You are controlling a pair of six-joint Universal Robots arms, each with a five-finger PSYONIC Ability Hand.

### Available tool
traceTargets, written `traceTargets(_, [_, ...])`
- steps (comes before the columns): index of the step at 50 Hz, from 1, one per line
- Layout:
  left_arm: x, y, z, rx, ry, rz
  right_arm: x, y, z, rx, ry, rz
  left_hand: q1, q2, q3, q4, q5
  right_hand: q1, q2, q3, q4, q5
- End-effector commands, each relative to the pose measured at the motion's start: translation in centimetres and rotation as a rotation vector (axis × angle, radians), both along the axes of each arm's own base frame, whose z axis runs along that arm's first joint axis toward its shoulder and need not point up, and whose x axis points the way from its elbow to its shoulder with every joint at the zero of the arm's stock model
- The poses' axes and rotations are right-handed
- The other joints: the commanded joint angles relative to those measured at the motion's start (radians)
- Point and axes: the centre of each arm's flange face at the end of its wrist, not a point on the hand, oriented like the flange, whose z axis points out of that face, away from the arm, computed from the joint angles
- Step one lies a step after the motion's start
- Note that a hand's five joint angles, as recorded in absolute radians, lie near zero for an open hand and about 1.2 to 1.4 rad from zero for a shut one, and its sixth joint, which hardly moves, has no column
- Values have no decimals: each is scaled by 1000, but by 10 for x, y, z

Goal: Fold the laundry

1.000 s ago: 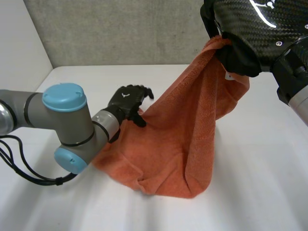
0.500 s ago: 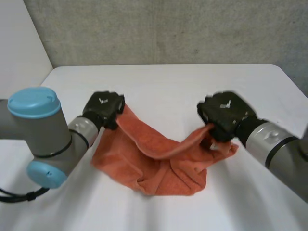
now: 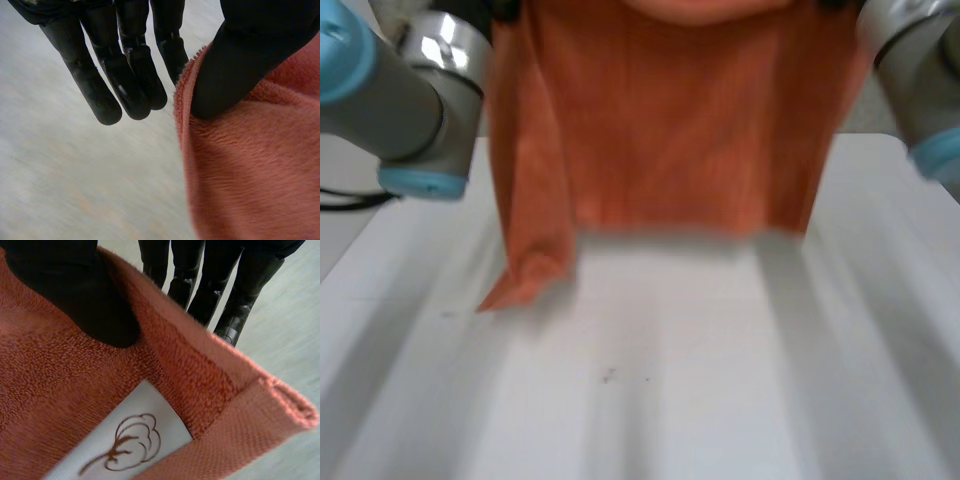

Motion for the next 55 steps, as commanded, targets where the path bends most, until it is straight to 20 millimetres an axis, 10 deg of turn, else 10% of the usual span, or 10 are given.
traceTargets(1, [16, 27, -8, 37, 3, 20, -7, 31, -4, -2, 2, 76, 260, 201, 206, 204, 274, 424, 228, 213, 208, 238])
traceTargets(16, [36, 92, -185, 556, -249, 5, -24, 80, -175, 526, 191, 148, 260, 201, 206, 204, 274, 424, 228, 213, 208, 238])
traceTargets(21, [32, 117, -216, 664, -318, -35, -28, 91, -195, 597, 209, 148, 58, 0, 5, 3, 72, 424, 228, 213, 208, 238])
traceTargets(33, [49, 107, -227, 739, -311, 18, -29, 108, -126, 407, 131, 168, -664, -723, -718, -720, -651, 424, 228, 213, 208, 238])
traceTargets(41, [55, 109, -235, 812, -263, 15, -30, 130, -70, 314, 39, 217, -805, -864, -859, -861, -792, 424, 228, 213, 208, 238])
traceTargets(55, [55, 118, -242, 913, -186, -14, -24, 156, -29, 230, -1, 257, -852, -911, -906, -908, -839, 424, 228, 213, 208, 238])
